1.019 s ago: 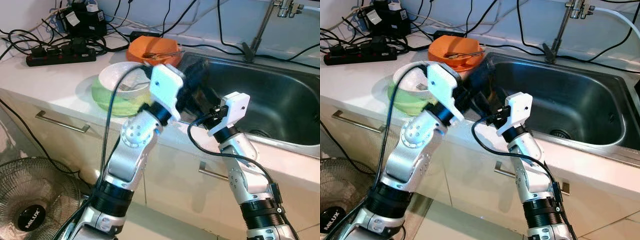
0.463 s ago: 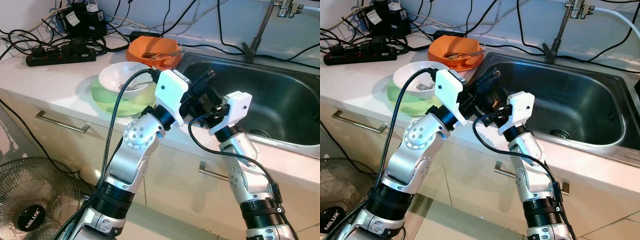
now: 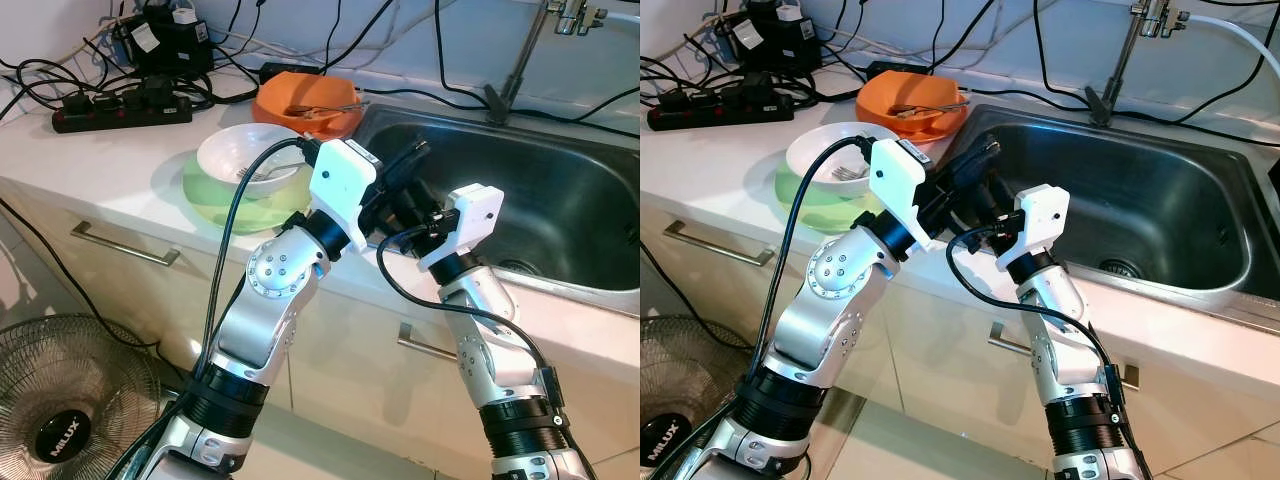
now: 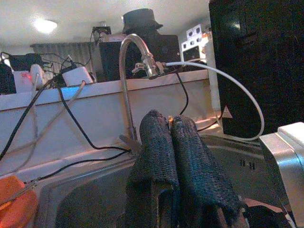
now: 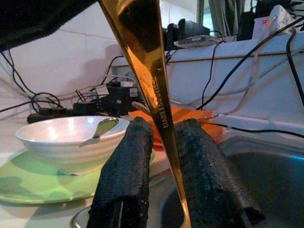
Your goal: Kitchen organization
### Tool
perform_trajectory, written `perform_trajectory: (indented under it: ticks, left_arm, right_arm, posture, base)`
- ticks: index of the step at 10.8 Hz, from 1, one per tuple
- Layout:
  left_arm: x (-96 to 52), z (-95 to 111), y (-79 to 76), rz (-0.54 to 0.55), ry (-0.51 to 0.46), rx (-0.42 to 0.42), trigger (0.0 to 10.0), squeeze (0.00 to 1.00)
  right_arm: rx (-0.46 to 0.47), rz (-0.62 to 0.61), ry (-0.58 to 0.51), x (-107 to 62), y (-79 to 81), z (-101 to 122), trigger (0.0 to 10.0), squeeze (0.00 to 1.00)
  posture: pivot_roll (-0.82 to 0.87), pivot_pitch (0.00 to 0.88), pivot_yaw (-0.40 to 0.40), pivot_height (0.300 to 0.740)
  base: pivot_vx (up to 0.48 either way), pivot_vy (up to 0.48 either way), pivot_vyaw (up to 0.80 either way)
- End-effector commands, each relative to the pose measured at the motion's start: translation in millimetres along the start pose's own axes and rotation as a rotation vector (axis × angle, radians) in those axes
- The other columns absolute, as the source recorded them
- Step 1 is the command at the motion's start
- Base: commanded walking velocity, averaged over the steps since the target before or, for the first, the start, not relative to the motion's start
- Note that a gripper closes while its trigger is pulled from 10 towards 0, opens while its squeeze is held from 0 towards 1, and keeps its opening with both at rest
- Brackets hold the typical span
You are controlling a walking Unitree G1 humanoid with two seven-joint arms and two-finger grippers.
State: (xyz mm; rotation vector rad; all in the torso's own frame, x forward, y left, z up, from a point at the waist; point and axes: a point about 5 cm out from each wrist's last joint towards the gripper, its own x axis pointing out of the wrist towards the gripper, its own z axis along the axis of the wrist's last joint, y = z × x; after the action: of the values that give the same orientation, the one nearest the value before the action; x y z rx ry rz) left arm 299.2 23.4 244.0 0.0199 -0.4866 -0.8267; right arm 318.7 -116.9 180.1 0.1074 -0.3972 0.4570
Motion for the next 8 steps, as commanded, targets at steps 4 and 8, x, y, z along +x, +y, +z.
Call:
perform_trajectory:
  ticks: [4,8]
  left_arm:
    - [-0.8,0.4,1.7,0.016,0.008,-0.002,10.0,1.0]
    - [-0.8,1.4,4.4,0.031,0.003,-0.012,10.0,1.0]
  right_arm:
    - [-0.003,-0.004,-0.023,3.0,-0.5,2.9,0.0,0.0]
    - [-0.009,-0.017,-0.027,3.6,-3.0,3.4,0.0,0.0]
  posture:
    - [0.2,0.056,0.001,0.74]
    - [0.2,0.055,0.001,0.74]
  base:
    - [0.0,0.0,0.0]
    - [0.0,0.0,0.0]
